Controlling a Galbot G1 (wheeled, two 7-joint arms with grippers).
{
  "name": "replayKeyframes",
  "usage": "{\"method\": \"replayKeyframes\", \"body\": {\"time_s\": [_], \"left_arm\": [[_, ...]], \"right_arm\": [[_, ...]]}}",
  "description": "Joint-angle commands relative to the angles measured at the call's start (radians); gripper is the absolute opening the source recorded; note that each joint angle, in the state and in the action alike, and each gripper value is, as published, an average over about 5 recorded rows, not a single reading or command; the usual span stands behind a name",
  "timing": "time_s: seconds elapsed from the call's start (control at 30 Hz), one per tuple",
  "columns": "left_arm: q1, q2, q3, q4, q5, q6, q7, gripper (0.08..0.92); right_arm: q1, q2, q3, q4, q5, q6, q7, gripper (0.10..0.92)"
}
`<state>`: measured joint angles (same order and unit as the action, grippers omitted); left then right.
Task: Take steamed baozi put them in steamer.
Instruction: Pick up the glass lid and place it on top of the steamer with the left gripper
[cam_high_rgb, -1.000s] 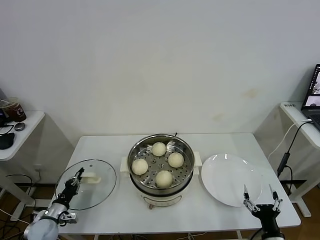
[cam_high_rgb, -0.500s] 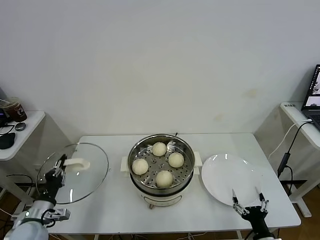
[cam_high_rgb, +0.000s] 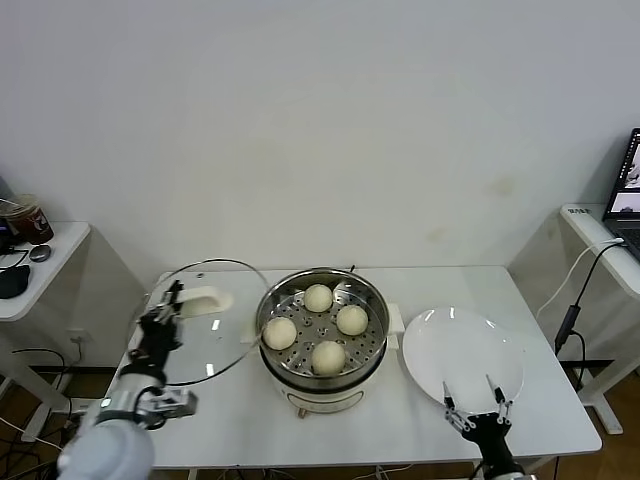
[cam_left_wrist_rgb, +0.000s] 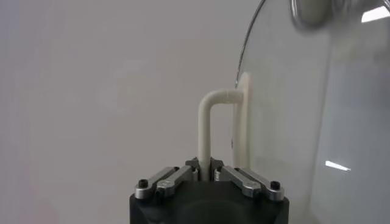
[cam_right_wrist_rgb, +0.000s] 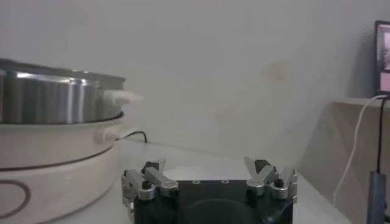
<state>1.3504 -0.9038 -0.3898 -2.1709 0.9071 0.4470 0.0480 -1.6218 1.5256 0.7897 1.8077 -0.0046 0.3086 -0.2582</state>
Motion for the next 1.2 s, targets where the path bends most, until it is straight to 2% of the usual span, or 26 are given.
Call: {"method": "replayKeyframes", "body": {"time_s": [0.03, 0.2, 0.37, 0.47, 0.93, 1.2], "left_arm": [[-0.345, -0.139, 0.439, 0.033, 0.267, 0.14, 0.199, 0.167], [-0.425, -0.243, 0.527, 0.114, 0.398, 0.146, 0.247, 0.167], [-0.45, -0.35, 0.569, 0.192, 0.483, 0.138, 0.255, 0.167], [-0.448, -0.387, 0.573, 0.223, 0.519, 0.134, 0.257, 0.167], [-0.394, -0.432, 0.533, 0.272, 0.574, 0.141, 0.285, 0.167], [-0.377, -0.447, 0.521, 0.289, 0.594, 0.139, 0.274, 0.167]], "right_arm": [[0.049, 0.053, -0.023, -0.065, -0.153, 0.024, 0.044, 0.823], [0.053, 0.053, -0.015, -0.087, -0.162, 0.039, 0.056, 0.823], [0.053, 0.052, -0.002, -0.091, -0.159, 0.049, 0.058, 0.823], [0.051, 0.052, 0.001, -0.09, -0.156, 0.054, 0.057, 0.823], [0.037, 0.051, -0.011, -0.055, -0.115, 0.06, 0.053, 0.823], [0.031, 0.051, -0.019, -0.052, -0.115, 0.062, 0.052, 0.823]]}}
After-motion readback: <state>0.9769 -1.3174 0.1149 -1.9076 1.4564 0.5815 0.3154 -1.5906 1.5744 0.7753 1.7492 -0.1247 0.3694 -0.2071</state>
